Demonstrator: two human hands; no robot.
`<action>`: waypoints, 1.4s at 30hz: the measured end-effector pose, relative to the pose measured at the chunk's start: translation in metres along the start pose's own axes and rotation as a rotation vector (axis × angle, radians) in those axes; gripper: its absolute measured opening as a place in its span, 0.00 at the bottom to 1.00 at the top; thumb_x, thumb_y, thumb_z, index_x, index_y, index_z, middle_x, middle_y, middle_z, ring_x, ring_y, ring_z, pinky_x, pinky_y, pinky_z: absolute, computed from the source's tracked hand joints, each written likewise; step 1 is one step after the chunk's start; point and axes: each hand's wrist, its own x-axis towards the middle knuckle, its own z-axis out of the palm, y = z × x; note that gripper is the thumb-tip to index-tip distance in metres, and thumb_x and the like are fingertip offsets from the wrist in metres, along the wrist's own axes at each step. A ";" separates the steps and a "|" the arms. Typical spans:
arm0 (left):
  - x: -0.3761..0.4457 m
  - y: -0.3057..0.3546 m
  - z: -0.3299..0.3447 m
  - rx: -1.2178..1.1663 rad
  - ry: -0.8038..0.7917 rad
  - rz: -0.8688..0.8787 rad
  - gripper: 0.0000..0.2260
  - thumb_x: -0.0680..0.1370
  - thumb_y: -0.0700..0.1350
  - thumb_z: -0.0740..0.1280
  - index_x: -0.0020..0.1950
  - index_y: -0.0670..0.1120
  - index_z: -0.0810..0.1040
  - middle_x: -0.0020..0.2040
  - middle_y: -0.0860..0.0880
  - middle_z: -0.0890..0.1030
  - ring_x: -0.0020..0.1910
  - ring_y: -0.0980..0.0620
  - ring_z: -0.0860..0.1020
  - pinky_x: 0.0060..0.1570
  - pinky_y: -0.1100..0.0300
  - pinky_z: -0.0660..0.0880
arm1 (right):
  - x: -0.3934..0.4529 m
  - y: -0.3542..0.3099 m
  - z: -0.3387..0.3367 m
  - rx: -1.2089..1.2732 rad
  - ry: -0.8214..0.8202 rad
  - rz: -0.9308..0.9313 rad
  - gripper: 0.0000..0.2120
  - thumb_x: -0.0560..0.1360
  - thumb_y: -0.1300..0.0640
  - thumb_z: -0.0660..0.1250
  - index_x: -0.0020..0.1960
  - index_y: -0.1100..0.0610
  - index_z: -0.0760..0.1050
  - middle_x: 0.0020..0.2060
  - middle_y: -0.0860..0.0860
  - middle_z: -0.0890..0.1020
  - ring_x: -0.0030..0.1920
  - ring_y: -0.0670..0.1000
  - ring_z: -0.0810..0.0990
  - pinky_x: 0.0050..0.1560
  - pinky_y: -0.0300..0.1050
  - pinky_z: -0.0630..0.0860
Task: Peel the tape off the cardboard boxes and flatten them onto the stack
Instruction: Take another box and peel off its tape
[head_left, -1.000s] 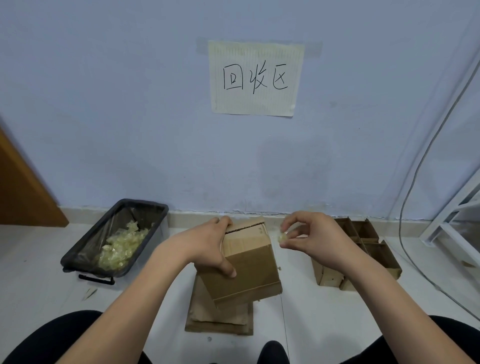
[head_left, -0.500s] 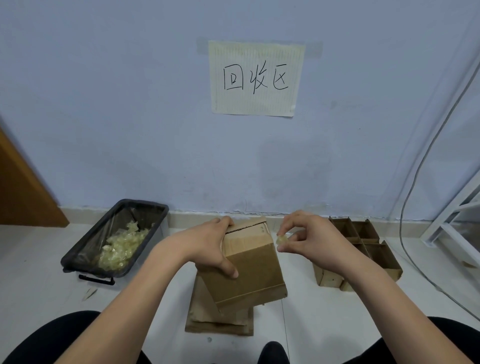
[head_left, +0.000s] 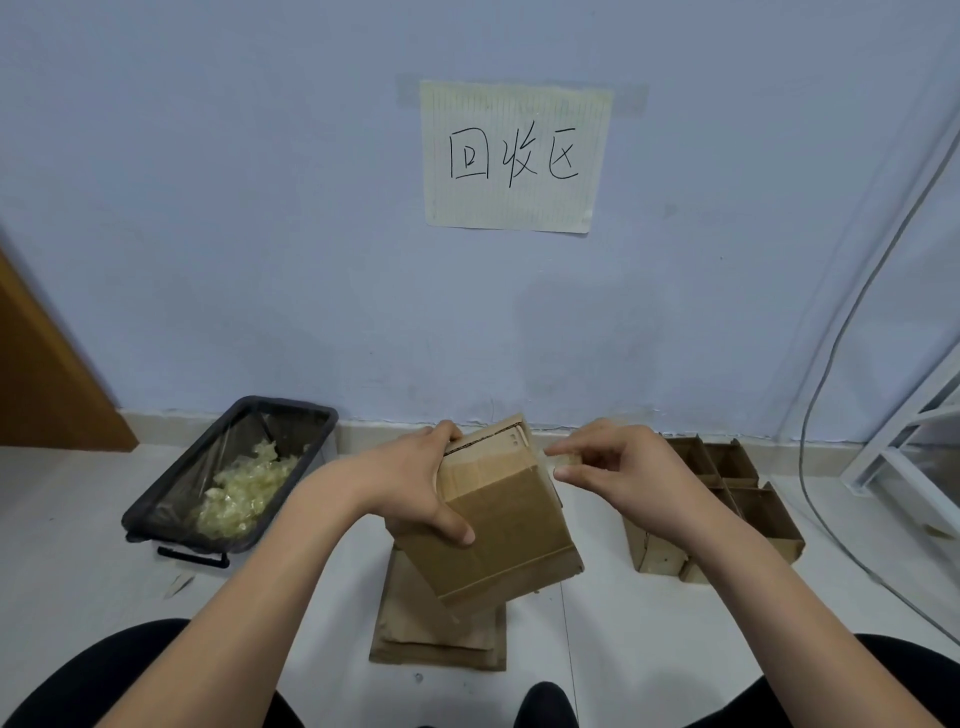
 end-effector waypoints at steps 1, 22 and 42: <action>-0.001 0.000 -0.001 0.007 0.005 0.000 0.43 0.66 0.58 0.81 0.73 0.53 0.61 0.64 0.55 0.72 0.60 0.53 0.74 0.53 0.60 0.71 | 0.001 0.000 0.000 0.014 -0.012 0.011 0.10 0.72 0.53 0.76 0.53 0.44 0.85 0.53 0.40 0.79 0.44 0.37 0.79 0.47 0.29 0.71; -0.005 -0.003 -0.007 -0.025 -0.002 0.031 0.45 0.64 0.59 0.82 0.73 0.57 0.60 0.64 0.57 0.73 0.60 0.54 0.75 0.52 0.62 0.72 | -0.002 -0.002 -0.005 0.086 -0.044 -0.016 0.11 0.65 0.58 0.82 0.41 0.55 0.80 0.43 0.45 0.85 0.42 0.45 0.83 0.49 0.42 0.81; -0.011 -0.011 -0.021 -0.091 -0.008 -0.023 0.41 0.64 0.60 0.82 0.69 0.58 0.63 0.60 0.58 0.77 0.57 0.56 0.78 0.58 0.54 0.79 | -0.006 -0.005 -0.013 0.213 -0.170 0.043 0.12 0.69 0.56 0.79 0.52 0.52 0.85 0.61 0.40 0.79 0.57 0.37 0.81 0.62 0.39 0.75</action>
